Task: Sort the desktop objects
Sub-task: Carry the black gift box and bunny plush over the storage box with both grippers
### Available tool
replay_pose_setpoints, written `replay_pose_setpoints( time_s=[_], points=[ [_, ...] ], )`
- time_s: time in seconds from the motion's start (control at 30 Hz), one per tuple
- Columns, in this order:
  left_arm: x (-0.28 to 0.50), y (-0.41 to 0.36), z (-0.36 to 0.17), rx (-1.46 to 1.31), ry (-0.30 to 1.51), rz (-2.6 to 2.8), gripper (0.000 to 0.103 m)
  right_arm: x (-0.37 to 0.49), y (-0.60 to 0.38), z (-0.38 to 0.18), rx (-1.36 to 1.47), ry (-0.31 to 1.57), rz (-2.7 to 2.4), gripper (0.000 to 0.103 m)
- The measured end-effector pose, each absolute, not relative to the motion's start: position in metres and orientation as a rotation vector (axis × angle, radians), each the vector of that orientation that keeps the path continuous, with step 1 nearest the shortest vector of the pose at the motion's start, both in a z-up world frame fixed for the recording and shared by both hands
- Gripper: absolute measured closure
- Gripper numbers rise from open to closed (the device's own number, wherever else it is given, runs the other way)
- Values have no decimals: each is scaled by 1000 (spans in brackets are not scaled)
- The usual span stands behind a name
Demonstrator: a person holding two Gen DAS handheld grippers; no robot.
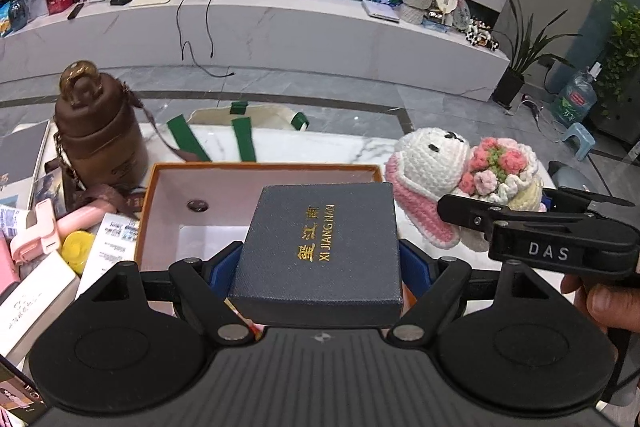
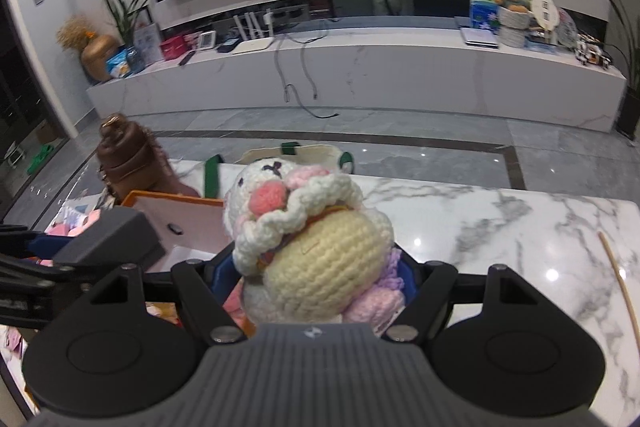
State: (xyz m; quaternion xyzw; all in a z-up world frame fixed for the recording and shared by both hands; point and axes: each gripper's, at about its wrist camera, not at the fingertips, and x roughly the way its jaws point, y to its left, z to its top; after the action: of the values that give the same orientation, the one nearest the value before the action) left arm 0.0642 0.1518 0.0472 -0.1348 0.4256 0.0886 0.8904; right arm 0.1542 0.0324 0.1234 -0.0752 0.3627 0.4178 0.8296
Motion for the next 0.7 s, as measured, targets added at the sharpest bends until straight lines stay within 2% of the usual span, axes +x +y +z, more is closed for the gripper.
replay_pose_setpoints(
  time_s=[0.7],
  points=[
    [52,181,13,-207,981,235,9,120,78,103,-283,752,945,27]
  ],
)
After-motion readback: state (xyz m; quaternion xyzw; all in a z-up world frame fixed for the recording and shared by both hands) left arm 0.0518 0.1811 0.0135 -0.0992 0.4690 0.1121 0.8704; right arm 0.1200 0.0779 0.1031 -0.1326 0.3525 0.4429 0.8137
